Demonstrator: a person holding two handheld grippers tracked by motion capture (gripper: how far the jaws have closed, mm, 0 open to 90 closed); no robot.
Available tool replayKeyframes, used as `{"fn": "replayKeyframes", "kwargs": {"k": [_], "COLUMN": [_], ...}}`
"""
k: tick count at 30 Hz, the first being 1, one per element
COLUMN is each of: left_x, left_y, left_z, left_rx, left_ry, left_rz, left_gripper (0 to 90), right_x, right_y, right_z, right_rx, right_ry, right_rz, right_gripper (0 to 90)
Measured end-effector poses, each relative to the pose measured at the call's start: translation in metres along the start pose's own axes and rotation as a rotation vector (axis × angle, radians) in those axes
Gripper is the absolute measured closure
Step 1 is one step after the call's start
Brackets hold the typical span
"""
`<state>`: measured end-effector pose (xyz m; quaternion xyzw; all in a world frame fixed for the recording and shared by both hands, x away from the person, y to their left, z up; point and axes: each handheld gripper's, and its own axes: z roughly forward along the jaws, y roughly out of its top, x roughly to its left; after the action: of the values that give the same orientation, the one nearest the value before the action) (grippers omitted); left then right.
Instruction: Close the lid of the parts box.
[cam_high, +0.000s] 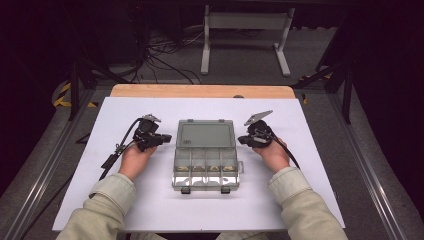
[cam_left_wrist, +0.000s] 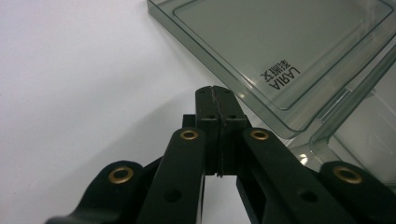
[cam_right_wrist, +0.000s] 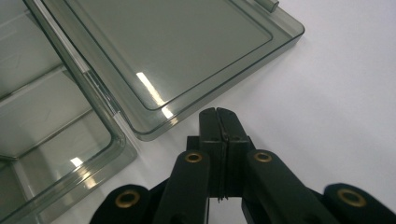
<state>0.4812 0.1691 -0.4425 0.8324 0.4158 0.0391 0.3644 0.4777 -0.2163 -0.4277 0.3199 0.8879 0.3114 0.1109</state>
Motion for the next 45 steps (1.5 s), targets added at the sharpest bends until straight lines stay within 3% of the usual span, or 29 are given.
{"fn": "replayKeyframes", "kwargs": {"k": [14,25,41,45], "left_x": [-0.001,-0.003,-0.005,-0.006], "left_y": [-0.002,-0.001,0.003,0.003], "left_z": [0.012,0.015,0.017,0.018], "left_rx": [0.057,0.068,0.082,0.073], "left_ry": [-0.032,-0.08,-0.049,-0.048], "left_rz": [0.003,0.005,0.031,0.021], "left_gripper": [89.9,90.0,89.9,89.9], "right_x": [0.002,0.002,0.001,0.0], "right_y": [-0.001,-0.002,0.001,0.003], "right_z": [0.01,0.013,0.016,0.018], "right_rx": [0.04,0.047,0.039,0.038], "right_ry": [0.023,0.042,0.038,0.029], "right_rz": [-0.006,-0.011,-0.006,-0.002], "right_gripper": [90.0,90.0,90.0,90.0]}}
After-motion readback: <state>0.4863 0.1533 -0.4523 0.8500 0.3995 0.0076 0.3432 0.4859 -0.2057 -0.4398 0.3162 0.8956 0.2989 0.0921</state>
